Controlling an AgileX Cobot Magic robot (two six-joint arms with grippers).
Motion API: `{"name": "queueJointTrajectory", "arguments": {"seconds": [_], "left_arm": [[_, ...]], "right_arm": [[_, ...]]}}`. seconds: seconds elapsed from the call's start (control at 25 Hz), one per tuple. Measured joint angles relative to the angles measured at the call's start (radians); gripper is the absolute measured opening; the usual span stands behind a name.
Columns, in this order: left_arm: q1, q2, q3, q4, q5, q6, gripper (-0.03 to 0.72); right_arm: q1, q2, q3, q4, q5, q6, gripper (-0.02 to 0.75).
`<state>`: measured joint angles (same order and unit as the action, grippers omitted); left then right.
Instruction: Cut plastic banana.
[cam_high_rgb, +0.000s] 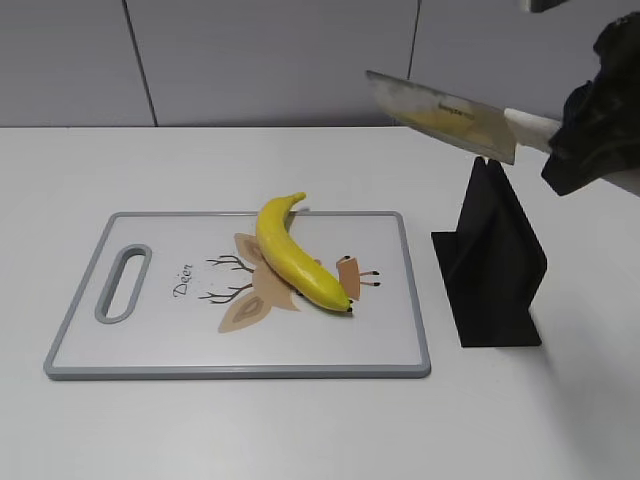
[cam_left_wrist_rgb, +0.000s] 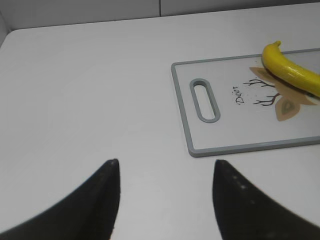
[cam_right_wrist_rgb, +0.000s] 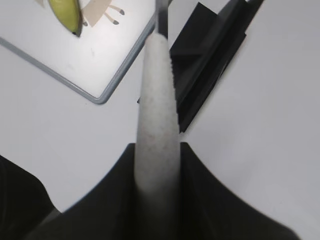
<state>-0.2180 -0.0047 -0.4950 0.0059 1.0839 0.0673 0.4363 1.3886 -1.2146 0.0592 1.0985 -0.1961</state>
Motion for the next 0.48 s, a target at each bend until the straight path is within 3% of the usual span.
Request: {"name": "queueJointTrajectory", "arguments": {"seconds": [0.16, 0.48], "left_arm": [[-0.001, 0.059, -0.031, -0.006, -0.036, 0.042, 0.575], [-0.002, 0.333, -0.135, -0.097, -0.208, 0.273, 0.575]], "right_arm": [[0.000, 0.000, 0.000, 0.027, -0.012, -0.181, 0.179], [-0.001, 0.012, -0.003, 0.126, -0.032, -0.457, 0.179]]}}
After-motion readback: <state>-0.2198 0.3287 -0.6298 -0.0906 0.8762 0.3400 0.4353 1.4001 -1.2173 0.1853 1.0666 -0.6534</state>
